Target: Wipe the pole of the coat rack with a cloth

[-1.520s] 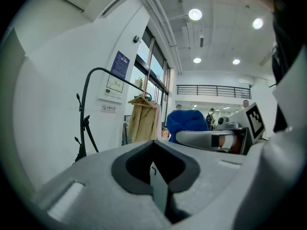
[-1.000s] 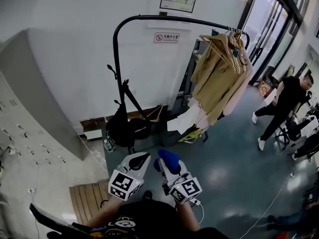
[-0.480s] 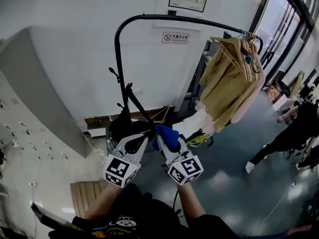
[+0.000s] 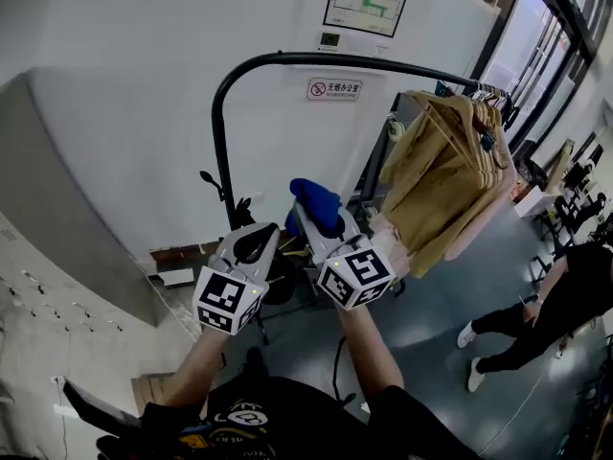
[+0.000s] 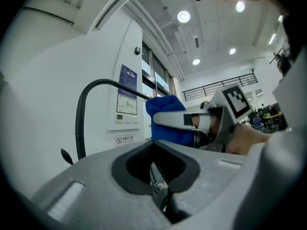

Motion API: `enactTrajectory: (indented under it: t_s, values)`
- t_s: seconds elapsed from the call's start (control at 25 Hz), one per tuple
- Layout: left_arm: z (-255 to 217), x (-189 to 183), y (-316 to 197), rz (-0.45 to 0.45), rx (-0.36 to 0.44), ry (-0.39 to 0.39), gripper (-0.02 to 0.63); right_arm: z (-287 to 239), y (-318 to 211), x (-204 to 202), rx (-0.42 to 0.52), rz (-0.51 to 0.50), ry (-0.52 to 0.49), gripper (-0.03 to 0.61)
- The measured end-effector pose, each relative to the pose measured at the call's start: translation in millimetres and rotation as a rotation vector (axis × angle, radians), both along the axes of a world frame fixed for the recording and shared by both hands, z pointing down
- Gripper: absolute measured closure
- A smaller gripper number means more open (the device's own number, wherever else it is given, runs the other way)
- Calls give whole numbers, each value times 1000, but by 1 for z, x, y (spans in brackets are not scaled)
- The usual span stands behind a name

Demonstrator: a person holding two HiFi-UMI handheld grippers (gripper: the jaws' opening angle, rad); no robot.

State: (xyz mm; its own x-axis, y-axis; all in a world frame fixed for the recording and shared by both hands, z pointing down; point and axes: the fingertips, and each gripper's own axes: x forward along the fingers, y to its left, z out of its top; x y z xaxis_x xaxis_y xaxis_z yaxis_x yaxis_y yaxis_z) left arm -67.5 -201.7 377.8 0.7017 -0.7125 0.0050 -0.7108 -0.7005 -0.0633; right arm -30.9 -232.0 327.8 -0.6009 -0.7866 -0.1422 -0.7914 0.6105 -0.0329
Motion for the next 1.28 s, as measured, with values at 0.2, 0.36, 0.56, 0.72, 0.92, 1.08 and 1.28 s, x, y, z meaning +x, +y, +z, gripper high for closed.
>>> enactTrajectory:
  t_s: [0.2, 0.36, 0.56, 0.72, 0.92, 1.08, 1.28]
  values:
    - [-23, -6, -47, 42, 40, 15, 612, -75, -67, -13, 130, 15, 7, 532]
    - [-8, -1, -64, 66, -2, 19, 612, -133, -103, -19, 240, 18, 1, 532]
    - [4, 22, -71, 83, -26, 2, 612, -169, -130, -26, 296, -29, 1, 532]
    - [-2, 42, -77, 69, -11, -2, 612, -172, -146, -10, 291, -33, 8, 532]
    - [-7, 64, -87, 42, -4, -3, 612, -175, -173, 54, 299, 75, 18, 532]
    - [-8, 81, -94, 25, -5, -2, 612, -174, -190, 123, 312, 169, 21, 532]
    - [-8, 104, -99, 16, -1, -10, 612, -180, -211, 221, 325, 265, -8, 532]
